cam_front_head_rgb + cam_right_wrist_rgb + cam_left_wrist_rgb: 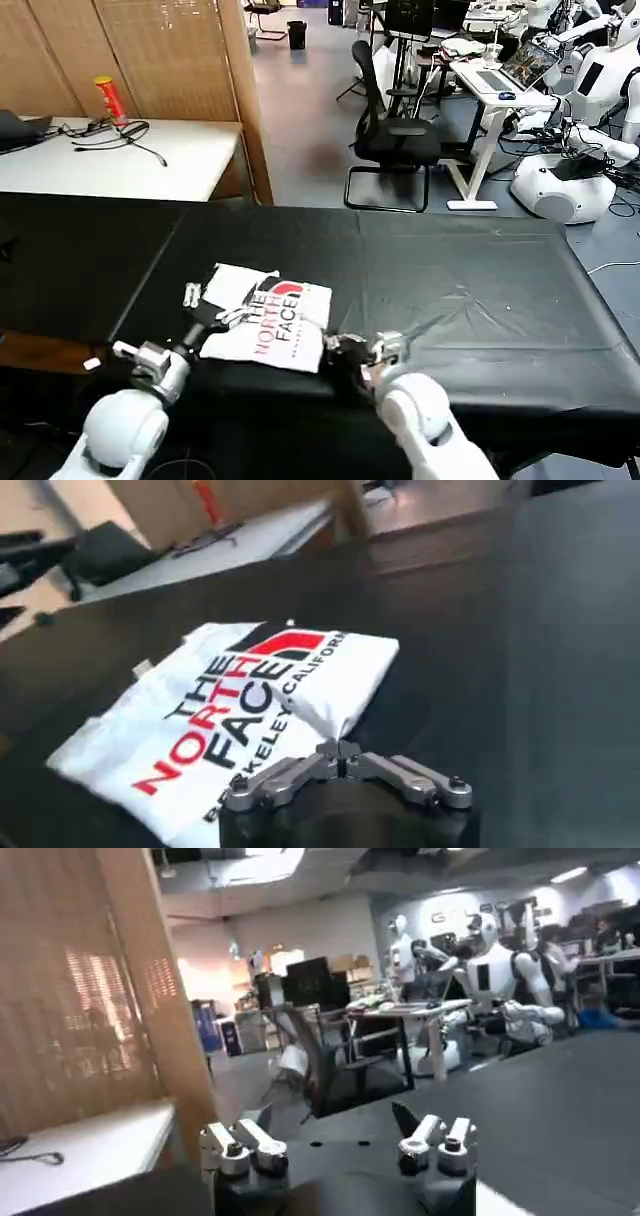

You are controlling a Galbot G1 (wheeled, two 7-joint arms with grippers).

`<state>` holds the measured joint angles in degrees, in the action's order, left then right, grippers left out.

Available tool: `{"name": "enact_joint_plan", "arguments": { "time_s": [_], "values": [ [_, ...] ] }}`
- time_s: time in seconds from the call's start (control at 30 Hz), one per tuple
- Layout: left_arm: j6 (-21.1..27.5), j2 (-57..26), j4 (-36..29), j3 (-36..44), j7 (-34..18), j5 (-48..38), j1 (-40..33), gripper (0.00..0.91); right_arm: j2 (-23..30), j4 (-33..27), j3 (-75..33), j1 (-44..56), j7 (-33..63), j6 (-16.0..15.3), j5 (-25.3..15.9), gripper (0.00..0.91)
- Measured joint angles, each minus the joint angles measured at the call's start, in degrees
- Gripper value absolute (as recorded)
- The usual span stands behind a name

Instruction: Fold and organize the clothes.

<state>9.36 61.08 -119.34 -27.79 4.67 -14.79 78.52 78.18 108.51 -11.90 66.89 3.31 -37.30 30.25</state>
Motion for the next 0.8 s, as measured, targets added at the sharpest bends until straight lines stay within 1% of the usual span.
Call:
{"name": "enact_joint_plan", "arguments": {
  "time_s": [0.13, 0.17, 0.23, 0.33, 0.5, 0.53, 0.6, 0.63, 0.67, 0.73, 0.8],
  "values": [
    [-0.51, 0.33, 1.08, -0.89, -0.70, -1.08, 0.16, 0.878, -2.28, 2.59, -4.20, 1.63, 0.43, -1.45, 1.70, 0.000],
    [-0.58, 0.37, 1.29, -1.03, -0.73, -1.23, 0.18, 0.878, -2.91, 3.05, -5.42, 1.94, 0.33, -1.89, 1.95, 0.878],
    [-0.64, 0.43, 1.54, -1.17, -0.73, -1.40, 0.22, 0.878, -3.98, 4.03, -7.32, 2.61, -1.17, -2.95, 1.65, 0.878],
    [0.22, 0.78, 2.01, -1.44, -1.07, -1.81, 0.20, 0.878, -5.51, 5.56, -9.90, 3.62, -3.53, -4.88, 0.03, 0.878],
    [-0.09, 1.53, 2.84, -2.24, -1.98, -3.63, 0.39, 0.878, -7.85, 8.79, -12.02, 5.84, -4.05, -4.89, -2.45, 0.878],
    [-0.59, 1.53, 3.03, -2.27, -2.26, -3.50, 0.54, 0.878, -8.26, 9.38, -12.35, 6.30, -3.76, -4.89, -2.93, 0.878],
    [-3.20, 1.51, 3.54, -2.27, -2.75, -2.54, 0.90, 0.878, -9.15, 10.73, -13.23, 7.64, -3.17, -4.59, -4.53, 0.878],
    [-4.48, 1.49, 3.85, -2.27, -2.71, -2.05, 1.10, 0.878, -9.41, 11.30, -13.50, 8.26, -3.32, -3.65, -5.37, 0.878],
    [-5.66, 1.49, 4.08, -2.26, -2.59, -1.76, 1.32, 0.878, -9.61, 11.90, -13.79, 8.99, -3.65, -2.01, -6.38, 0.878],
    [-8.44, 1.49, 4.74, -2.14, -2.46, -1.77, 1.94, 0.878, -9.84, 13.20, -14.26, 10.83, -3.91, 2.10, -8.71, 0.878],
    [-9.14, 1.62, 4.88, -2.14, -2.10, -1.43, 2.78, 0.878, -9.85, 14.34, -14.52, 12.72, -3.31, 6.12, -10.94, 0.878]
  ]
}}
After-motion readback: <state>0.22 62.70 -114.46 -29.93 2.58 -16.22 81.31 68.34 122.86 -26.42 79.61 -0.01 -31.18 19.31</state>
